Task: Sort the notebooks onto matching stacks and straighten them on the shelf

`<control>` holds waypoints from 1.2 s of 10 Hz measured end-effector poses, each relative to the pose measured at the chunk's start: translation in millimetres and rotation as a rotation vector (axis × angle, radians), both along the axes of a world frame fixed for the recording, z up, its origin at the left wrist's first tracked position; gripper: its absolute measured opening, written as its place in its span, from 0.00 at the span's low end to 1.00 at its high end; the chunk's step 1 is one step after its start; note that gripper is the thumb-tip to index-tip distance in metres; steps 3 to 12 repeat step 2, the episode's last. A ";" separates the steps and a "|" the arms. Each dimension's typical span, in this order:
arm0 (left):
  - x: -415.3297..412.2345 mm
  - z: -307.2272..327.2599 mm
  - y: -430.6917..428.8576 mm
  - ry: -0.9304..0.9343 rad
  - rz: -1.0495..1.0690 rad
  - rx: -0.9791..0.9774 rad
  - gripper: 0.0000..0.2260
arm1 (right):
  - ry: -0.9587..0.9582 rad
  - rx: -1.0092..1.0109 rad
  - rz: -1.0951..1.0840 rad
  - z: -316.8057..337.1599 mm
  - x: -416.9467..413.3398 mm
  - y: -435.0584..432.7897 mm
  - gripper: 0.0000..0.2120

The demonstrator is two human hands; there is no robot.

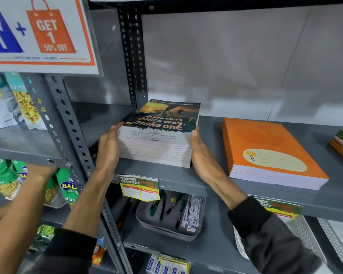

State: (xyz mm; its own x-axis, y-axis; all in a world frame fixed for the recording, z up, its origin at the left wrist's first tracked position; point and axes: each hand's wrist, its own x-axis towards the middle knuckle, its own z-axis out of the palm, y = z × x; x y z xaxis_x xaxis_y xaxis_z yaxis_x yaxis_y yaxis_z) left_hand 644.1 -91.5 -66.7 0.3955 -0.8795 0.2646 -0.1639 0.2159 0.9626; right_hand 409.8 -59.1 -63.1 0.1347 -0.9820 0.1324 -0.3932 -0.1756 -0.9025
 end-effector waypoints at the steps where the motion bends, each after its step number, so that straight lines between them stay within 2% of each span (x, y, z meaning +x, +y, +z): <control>1: -3.7 1.1 11.6 -0.390 0.172 -0.099 0.23 | 0.016 -0.051 0.041 3.8 -7.3 11.4 0.33; 2: -29.0 18.0 20.4 -0.618 0.146 -0.268 0.26 | 0.068 -0.206 0.040 18.5 -20.4 26.4 0.33; 12: -29.0 18.0 20.4 -0.618 0.146 -0.268 0.26 | 0.068 -0.206 0.040 18.5 -20.4 26.4 0.33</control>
